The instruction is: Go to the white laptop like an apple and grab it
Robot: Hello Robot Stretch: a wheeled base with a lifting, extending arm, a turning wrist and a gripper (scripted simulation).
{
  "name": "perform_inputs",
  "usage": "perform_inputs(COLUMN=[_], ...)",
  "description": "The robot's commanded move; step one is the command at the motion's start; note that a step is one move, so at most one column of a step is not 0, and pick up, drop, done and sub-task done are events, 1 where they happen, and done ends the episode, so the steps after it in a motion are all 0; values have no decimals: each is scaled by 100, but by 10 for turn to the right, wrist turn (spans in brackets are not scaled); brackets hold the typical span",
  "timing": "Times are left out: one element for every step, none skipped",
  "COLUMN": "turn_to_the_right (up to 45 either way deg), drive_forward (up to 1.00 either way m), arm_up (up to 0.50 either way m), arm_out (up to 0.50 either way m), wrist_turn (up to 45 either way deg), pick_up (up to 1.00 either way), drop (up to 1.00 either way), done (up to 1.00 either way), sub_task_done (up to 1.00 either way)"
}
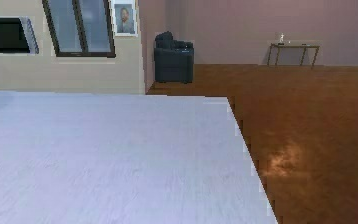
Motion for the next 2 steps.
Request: perform_inputs(turn_to_the_right=[0, 120], drive_forward=[50, 0], arm_up=[0, 0], arm_out=[0, 0], wrist_turn=[0, 0], pick_up=[0, 0], drop=[0, 0], done=[0, 0], sub_task_done=[0, 0])
